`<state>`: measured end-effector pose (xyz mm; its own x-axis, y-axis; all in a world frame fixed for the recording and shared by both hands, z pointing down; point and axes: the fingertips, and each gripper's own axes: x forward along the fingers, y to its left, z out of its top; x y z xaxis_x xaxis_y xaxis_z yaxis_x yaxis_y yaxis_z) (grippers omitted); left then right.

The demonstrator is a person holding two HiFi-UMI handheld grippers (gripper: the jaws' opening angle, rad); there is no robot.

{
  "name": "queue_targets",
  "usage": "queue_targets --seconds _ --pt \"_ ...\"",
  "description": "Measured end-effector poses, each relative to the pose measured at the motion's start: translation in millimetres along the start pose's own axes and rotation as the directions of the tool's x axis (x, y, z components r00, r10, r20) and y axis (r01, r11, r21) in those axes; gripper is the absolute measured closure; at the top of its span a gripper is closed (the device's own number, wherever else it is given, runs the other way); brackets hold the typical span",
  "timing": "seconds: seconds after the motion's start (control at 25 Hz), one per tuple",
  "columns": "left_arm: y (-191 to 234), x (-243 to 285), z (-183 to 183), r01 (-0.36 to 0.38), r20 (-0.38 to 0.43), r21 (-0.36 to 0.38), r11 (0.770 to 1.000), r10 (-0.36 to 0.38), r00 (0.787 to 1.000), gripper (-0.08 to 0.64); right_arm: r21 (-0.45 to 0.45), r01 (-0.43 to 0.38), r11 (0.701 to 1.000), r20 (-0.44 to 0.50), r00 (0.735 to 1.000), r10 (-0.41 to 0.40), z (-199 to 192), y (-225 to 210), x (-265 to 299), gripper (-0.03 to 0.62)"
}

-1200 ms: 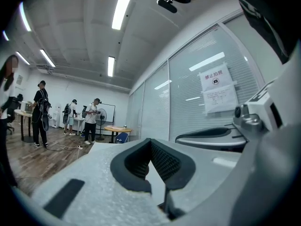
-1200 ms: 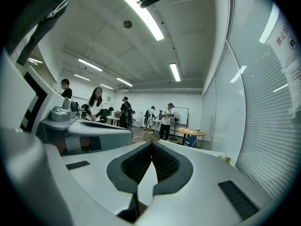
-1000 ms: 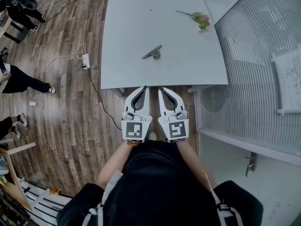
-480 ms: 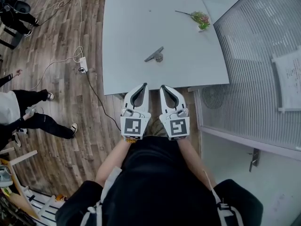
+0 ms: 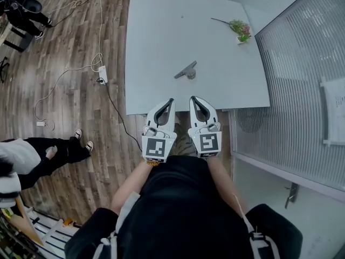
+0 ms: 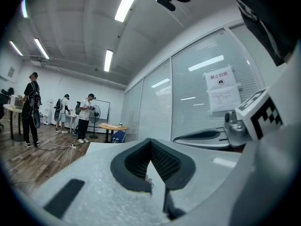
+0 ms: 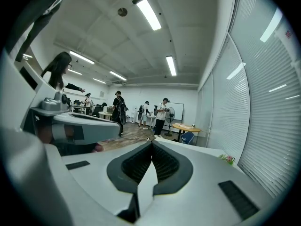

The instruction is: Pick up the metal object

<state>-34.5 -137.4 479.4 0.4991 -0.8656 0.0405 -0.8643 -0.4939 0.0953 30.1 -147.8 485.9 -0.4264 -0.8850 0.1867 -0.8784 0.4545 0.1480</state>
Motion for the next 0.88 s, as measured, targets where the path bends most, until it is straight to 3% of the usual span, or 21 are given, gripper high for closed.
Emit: queue_targets --seconds 0.4,0.6,0.88 --pt "31 20 0 -0.04 -0.005 0.053 0.998 0.04 0.999 0.566 -0.01 -0.034 0.999 -0.069 0.997 0.033 -29 -25 47 0.592" --pt "39 32 0 -0.069 -0.037 0.017 0.997 0.07 0.997 0.565 -0.009 -0.05 0.999 -0.109 0.993 0.048 -49 -37 70 0.592" --pt "49 48 -4 -0.075 -0.07 0.085 0.994 0.081 0.994 0.56 0.002 -0.047 0.999 -0.163 0.986 0.046 -82 -53 103 0.592"
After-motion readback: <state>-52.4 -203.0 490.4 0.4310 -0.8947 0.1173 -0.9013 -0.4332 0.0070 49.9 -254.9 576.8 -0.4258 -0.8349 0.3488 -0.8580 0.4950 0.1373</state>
